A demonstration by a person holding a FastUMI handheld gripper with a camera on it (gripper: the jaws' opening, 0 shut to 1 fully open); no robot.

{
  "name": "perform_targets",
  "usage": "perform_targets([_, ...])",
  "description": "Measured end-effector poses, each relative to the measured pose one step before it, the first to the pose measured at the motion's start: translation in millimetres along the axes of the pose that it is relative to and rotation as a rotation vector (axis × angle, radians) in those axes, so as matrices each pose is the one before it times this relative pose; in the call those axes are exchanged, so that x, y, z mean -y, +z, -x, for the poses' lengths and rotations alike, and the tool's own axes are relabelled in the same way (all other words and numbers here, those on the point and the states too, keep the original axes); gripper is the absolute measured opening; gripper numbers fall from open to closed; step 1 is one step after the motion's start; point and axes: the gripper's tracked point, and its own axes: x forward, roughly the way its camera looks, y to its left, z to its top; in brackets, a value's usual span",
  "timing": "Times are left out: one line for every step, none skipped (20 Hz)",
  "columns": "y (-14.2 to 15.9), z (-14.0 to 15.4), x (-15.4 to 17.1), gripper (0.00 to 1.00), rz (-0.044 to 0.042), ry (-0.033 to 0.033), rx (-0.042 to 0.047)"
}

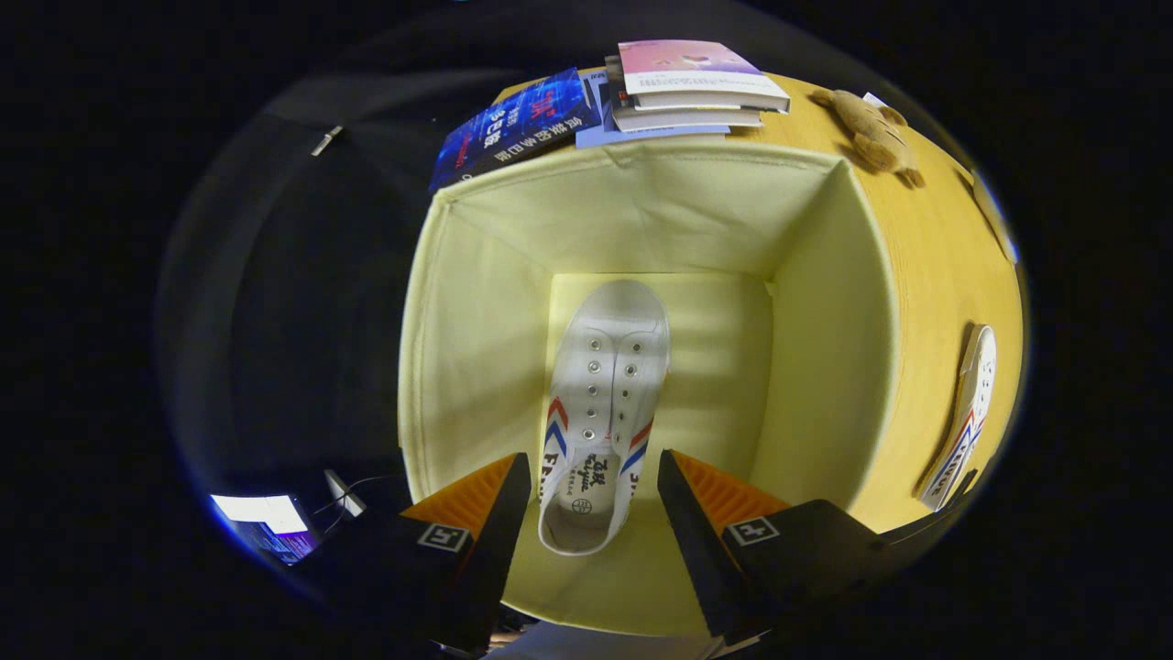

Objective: Open the storage box then place both shoes into the box .Put the left shoe in first, then the right shoe, with the right side of both shoes facing outward in a uniform manner.

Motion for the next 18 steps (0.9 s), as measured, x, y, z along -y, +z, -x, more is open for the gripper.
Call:
perform_targets([0.56, 14.46, -1.58, 0.86, 0.00082, 0.02854, 0.01651])
perform_targets([1.90, 16.35, -0.06, 0.86, 0.00181, 0.03498, 0.01619])
perform_targets([6.76, 19.36, 1.43, 0.86, -0.00075, 0.03699, 0.03170])
perform_targets([4.47, 19.15, 6.33, 0.86, -0.00207, 0.02471, 0.02606])
perform_targets([4.86, 17.77, 7.58, 0.86, -0.00278, 0.01927, 0.02133])
perform_targets([5.63, 20.86, 12.14, 0.86, -0.00945, 0.01128, 0.02309])
perform_targets([6.47, 23.03, 18.74, 0.86, -0.02051, 0.00422, 0.02494])
perform_targets([7.20, 18.65, 22.39, 0.86, -0.01859, -0.01395, 0.02776])
perform_targets([6.78, 17.05, 27.52, 0.86, -0.01679, -0.02713, 0.02472])
perform_targets([5.23, 14.71, 29.34, 0.86, -0.01535, -0.03172, 0.02299])
perform_targets([5.12, 10.97, 32.87, 0.86, -0.01585, -0.03816, 0.01953])
perform_targets([1.84, 7.69, 31.44, 0.86, -0.01969, -0.03995, 0.01238])
perform_targets([1.40, 4.29, 33.95, 0.86, -0.01934, -0.04298, 0.00654])
perform_targets([-0.04, 2.07, 30.20, 0.86, -0.02064, -0.03758, 0.00215])
perform_targets([-1.05, -1.01, 28.89, 0.86, -0.02192, -0.03178, -0.00325])
perform_targets([-2.45, -1.52, 24.75, 0.86, -0.02168, -0.02443, -0.00570])
perform_targets([-3.10, -4.64, 22.81, 0.86, -0.02046, -0.02215, -0.01205])
perform_targets([-3.77, -5.91, 22.78, 0.86, -0.01165, -0.02744, -0.01334])
